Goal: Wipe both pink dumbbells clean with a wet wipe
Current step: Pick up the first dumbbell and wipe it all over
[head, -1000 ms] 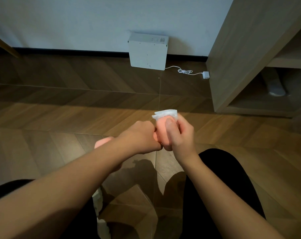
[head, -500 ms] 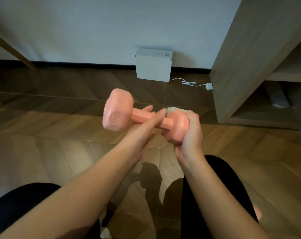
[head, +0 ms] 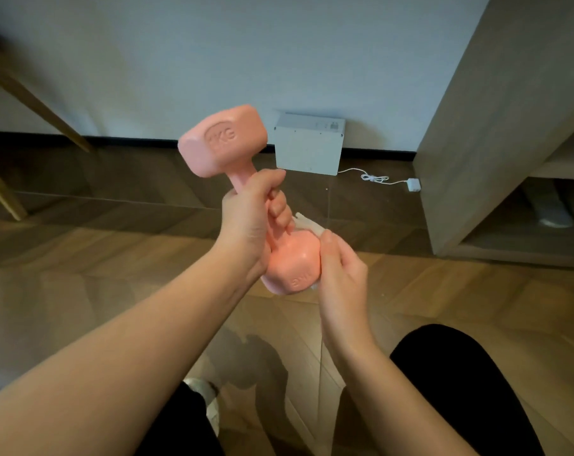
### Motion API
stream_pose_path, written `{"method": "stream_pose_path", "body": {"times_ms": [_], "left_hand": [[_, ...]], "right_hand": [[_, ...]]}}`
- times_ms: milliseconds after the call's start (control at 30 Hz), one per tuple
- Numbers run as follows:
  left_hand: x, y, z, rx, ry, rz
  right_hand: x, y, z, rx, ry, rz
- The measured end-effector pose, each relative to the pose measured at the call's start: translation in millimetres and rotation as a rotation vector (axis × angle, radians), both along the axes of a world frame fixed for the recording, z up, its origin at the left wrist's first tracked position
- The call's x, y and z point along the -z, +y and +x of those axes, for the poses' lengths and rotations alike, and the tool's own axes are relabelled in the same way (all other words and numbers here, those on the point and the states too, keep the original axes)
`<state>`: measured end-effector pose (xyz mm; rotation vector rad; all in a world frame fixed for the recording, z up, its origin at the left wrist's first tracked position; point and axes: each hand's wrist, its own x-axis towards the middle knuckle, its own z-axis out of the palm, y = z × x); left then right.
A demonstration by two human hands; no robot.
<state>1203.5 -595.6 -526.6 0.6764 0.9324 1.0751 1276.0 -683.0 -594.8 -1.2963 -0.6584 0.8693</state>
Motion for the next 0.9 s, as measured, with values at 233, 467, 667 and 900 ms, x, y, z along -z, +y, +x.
{"method": "stream_pose_path", "body": {"times_ms": [233,467,667,900], "left_hand": [[8.0,3.0,-19.8,0.003,-0.050,-0.167],[7.6,9.6,-28.1,0.016,-0.022,-0.144],[7.7,11.1,-26.3,-0.036,-0.046,-0.151],[9.6,9.5,-26.4,-0.075,-0.083,-0.192]], "right_hand": [[10.0,-7.7,-0.9,-0.207,-0.081,-0.013],[11.2,-12.2,-1.4,-0.255,-0.279,0.175],[1.0,-11.1,2.3,-0.430,-0.486,-0.013],[5.8,-19.7,0.6,-0.145,-0.592,0.039]]}}
